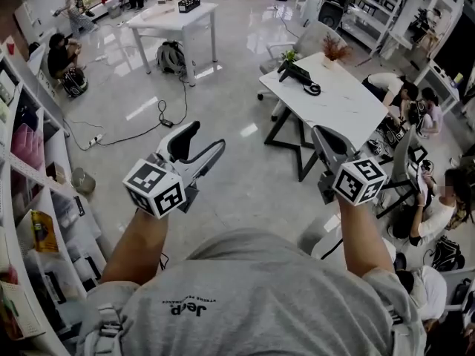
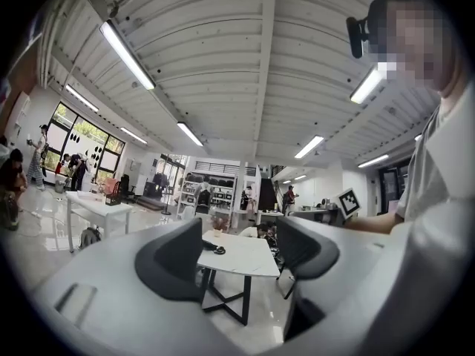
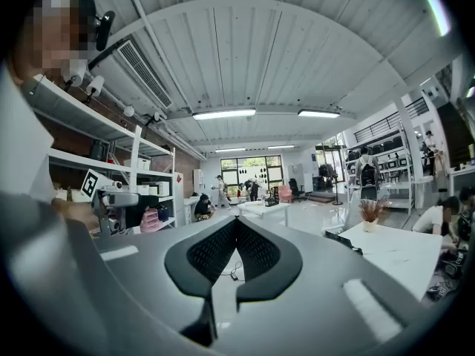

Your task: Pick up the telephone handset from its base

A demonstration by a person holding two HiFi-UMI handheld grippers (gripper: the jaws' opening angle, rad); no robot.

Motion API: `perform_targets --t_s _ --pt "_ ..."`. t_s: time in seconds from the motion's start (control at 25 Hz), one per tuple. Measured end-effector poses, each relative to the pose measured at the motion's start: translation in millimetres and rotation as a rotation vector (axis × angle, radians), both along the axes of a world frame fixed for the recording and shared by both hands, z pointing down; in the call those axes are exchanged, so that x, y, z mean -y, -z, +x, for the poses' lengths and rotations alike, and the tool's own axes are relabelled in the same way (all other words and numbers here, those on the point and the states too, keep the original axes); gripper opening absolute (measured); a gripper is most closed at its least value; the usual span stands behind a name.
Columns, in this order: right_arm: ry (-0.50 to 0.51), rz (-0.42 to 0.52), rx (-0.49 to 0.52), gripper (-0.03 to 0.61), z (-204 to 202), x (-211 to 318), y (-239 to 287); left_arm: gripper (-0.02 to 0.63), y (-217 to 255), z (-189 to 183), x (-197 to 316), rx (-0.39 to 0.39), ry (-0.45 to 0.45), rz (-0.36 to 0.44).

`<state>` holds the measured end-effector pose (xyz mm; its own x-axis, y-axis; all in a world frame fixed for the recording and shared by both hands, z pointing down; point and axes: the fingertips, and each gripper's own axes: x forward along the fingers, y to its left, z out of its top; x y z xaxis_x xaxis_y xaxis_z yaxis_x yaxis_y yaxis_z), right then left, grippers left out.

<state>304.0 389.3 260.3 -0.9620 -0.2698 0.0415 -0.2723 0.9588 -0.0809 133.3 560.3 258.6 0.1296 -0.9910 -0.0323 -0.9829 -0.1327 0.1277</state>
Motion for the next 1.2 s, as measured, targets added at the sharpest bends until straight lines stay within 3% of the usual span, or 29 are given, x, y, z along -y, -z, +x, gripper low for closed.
perform_targets --t_s 0.32,0.56,0.84,1.2 --pt "0.027 0.006 0.002 0.005 32.8 36.6 -1.0 0.344 1.4 34.2 31.1 -0.015 0.041 0.013" --pt "0.038 -0.003 -0.003 0.005 14.5 59.4 -10.7 0.345 -5.3 21.8 50.3 -0.026 0.045 0.002" --pt "0.011 0.018 -0.018 0.005 -63.9 95.7 -17.2 0.344 -15.4 -63.2 91.3 -0.046 0.017 0.026" --pt "-0.053 0.043 0.010 0.005 -231.3 169.2 3.3 0.344 -3.5 -232.4 184.0 -0.041 -0.087 0.056"
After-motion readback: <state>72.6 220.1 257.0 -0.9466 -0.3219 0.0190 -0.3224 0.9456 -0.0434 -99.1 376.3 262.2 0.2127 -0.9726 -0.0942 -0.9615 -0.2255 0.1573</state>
